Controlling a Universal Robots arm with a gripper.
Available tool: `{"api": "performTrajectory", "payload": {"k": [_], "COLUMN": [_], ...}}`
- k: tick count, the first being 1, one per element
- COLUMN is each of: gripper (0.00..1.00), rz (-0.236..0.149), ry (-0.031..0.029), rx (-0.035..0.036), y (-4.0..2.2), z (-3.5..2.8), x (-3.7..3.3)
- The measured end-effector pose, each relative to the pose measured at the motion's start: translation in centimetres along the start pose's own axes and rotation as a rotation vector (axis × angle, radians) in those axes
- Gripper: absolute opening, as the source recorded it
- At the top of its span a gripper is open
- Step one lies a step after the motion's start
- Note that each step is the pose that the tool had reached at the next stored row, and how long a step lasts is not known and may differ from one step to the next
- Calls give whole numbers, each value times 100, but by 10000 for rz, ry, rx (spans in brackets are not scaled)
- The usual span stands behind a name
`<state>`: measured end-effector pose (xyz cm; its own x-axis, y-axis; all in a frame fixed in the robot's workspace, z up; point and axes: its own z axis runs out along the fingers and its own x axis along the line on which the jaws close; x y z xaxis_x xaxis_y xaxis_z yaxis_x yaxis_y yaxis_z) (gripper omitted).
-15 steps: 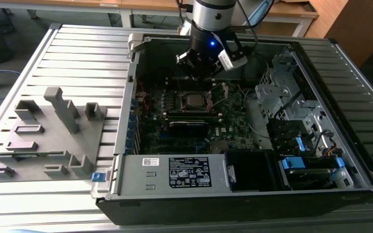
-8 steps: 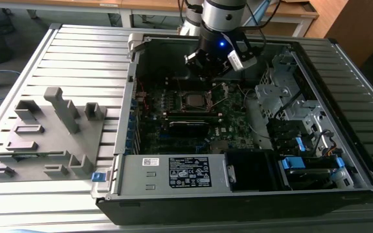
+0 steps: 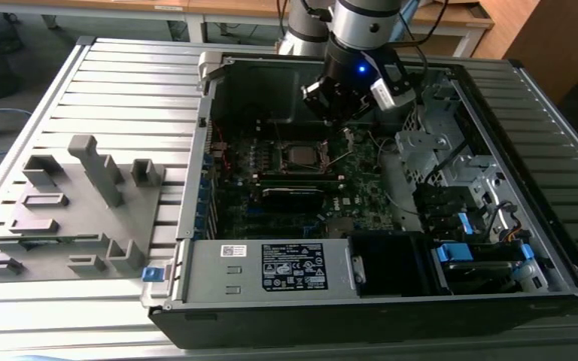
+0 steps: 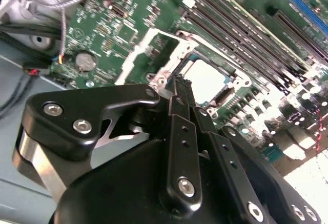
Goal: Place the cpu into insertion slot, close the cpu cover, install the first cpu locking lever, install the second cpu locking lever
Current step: 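Close the cpu cover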
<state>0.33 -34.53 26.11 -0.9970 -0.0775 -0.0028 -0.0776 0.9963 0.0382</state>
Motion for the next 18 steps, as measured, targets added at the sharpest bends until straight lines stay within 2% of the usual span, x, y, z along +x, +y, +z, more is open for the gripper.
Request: {"api": "performTrajectory", "payload": {"k": [18], "gripper": [11], "rz": [-1], "ry": [0], "rx": [0], "y": [-29], "z": [0], "x": [-368]}}
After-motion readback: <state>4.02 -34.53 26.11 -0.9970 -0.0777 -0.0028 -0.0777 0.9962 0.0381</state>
